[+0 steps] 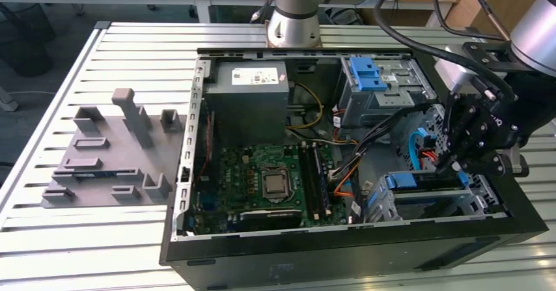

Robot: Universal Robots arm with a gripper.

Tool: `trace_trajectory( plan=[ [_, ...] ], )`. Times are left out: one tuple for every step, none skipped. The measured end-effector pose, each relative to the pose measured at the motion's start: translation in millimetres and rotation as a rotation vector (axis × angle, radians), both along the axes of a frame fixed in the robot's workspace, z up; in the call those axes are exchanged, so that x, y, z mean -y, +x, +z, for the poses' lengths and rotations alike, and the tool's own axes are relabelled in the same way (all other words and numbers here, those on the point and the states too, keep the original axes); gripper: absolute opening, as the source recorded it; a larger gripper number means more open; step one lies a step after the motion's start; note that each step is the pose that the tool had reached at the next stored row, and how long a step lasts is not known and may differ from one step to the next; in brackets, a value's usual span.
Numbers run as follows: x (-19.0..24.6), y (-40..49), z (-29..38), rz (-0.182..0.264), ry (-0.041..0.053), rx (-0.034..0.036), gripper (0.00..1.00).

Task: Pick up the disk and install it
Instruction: 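Insert the first disk wire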

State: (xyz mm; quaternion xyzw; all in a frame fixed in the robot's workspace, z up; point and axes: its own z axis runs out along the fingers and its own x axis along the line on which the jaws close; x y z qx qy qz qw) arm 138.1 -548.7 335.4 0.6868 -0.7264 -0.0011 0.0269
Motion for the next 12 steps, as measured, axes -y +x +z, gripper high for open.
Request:
trace_trajectory(
  plan=[
    [0.0, 0.0, -0.2, -0.001, 0.0, 0.0, 0.16],
    [0.0, 0.1, -0.4, -0.002, 0.0, 0.0, 0.16],
    [0.0, 0.1, -0.7, -0.003, 0.0, -0.0001, 0.16],
    [0.0, 0.1, -0.8, -0.003, 0.0, -0.0001, 0.16],
    [0.0, 0.1, -1.0, -0.004, -0.0001, -0.0001, 0.16],
    [0.0, 0.1, -1.2, -0.005, -0.0001, -0.0001, 0.16],
    [0.0, 0.1, -1.3, -0.006, -0.0002, -0.0002, 0.16],
    [0.0, 0.1, -1.4, -0.007, -0.0003, -0.0002, 0.16],
    [0.0, 0.1, -1.7, -0.008, -0.0001, -0.0004, 0.16],
    [0.0, 0.1, -1.8, -0.009, -0.0002, -0.0005, 0.16],
    [0.0, 0.1, -2.0, -0.01, -0.0003, -0.0007, 0.16],
    [0.0, 0.1, -2.2, -0.01, -0.0003, -0.001, 0.16]
  ],
)
